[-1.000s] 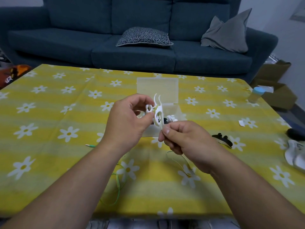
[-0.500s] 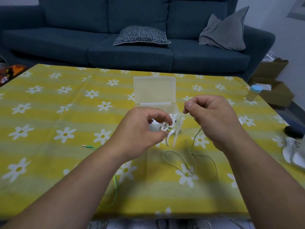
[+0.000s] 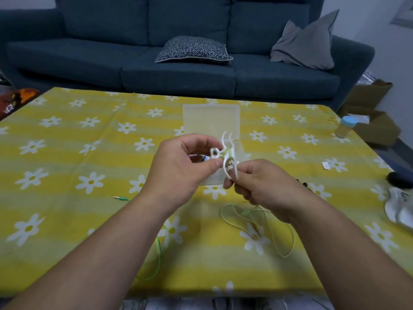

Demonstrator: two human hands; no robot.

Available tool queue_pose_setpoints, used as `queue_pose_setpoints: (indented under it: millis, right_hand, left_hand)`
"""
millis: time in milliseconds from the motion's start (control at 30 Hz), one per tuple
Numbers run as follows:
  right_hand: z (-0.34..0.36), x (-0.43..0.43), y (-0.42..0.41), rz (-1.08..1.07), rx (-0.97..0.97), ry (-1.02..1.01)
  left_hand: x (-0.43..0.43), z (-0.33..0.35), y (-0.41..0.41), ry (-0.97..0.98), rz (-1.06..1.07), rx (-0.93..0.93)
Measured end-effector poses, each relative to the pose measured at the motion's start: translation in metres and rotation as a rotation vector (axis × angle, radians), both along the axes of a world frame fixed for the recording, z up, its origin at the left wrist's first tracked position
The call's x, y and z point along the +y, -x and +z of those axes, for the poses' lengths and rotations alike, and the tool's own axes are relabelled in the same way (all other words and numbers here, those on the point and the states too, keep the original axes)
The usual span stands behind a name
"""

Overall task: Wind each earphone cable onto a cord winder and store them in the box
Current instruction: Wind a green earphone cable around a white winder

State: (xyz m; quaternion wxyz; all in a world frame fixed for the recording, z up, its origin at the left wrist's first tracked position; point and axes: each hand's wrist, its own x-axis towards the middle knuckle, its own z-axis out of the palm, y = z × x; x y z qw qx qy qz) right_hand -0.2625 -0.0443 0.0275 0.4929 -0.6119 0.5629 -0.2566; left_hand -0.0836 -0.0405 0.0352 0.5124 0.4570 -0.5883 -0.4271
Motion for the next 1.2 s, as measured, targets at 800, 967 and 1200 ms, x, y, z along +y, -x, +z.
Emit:
queue_pose_setpoints:
  millis: [800,967,1200]
  right_hand:
    - [0.03,0.005,0.005,-0.017,-0.085,0.271]
    - [0.03,0.0,0.013,-0.209,0.095,0.468]
    - [0.025,-0.003,0.014,-0.251,-0.023,0.379]
  left_hand:
    - [0.001,-0.004,0.002,0.127,-0.053,-0.545]
    - [0.003,0.001,0.006,0.026,-0.146,-0.377]
    - [0.005,0.003,0.005,-0.049,-0.231,-0.173]
